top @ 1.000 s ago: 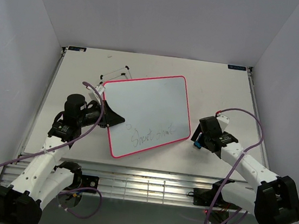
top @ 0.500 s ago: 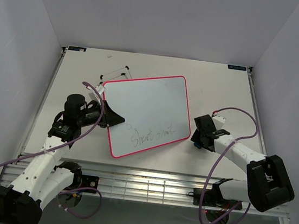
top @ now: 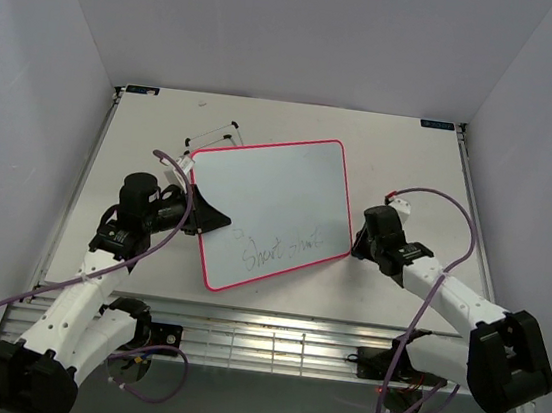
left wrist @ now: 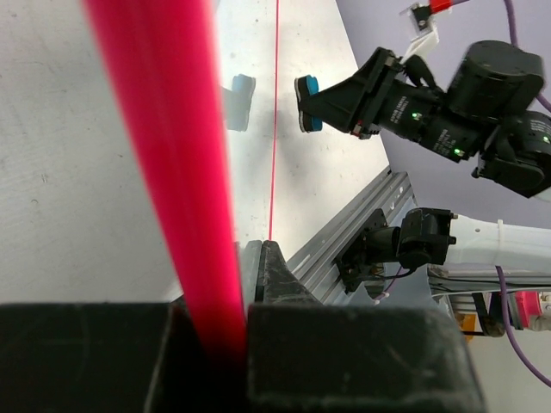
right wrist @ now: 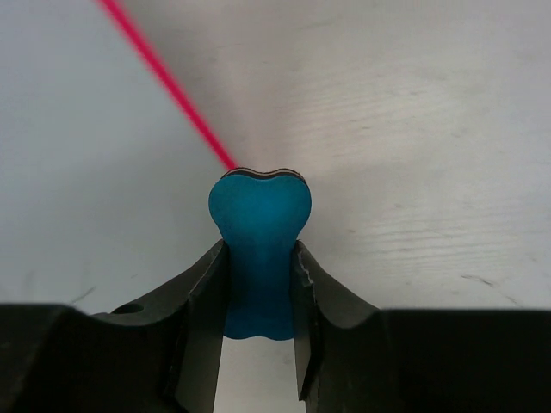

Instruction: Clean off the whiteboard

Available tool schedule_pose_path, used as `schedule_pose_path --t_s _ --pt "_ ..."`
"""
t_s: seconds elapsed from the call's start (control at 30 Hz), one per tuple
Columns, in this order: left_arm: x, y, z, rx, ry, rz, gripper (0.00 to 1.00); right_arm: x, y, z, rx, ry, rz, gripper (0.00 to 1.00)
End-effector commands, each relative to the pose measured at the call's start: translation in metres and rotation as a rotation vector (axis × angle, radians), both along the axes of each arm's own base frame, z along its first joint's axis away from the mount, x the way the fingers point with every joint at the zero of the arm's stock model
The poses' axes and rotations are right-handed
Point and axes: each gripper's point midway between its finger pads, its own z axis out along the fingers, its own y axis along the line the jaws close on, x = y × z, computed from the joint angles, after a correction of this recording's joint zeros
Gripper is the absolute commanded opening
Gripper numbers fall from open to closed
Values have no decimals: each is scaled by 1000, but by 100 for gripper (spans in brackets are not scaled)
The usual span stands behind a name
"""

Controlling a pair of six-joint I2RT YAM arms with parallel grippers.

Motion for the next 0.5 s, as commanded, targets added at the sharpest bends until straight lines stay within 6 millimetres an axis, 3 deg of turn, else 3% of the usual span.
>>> schedule_pose_path --t_s 0.0,0.07,0.17,0.2,0.23,0.27,0.3,0.33,0.37,0.4,0.47 --pt "0 9 -24 113 -4 0 0 6 61 42 145 -167 319 8" --pt "1 8 -24 113 -2 -2 0 7 96 70 219 -289 472 8" --pt "0 7 -26 109 10 -11 0 -9 157 106 310 -402 720 8" --pt "0 6 -27 106 12 -18 0 -11 170 115 308 -431 754 8" --pt "0 6 -27 105 13 -21 0 -26 194 125 319 -448 822 8" --pt "-1 5 -27 104 13 -24 0 -25 212 142 315 -489 833 8" --pt "0 6 -27 103 12 -22 0 -18 218 149 273 -522 785 8" --pt "-1 6 -28 104 14 -22 0 -33 238 156 269 -531 812 8" --pt "0 6 -28 104 15 -22 0 -31 252 162 251 -529 793 8" --pt "0 5 -28 104 18 -22 0 -24 251 163 237 -521 687 8" --pt "0 5 -29 105 18 -24 0 -34 269 146 226 -451 660 8"
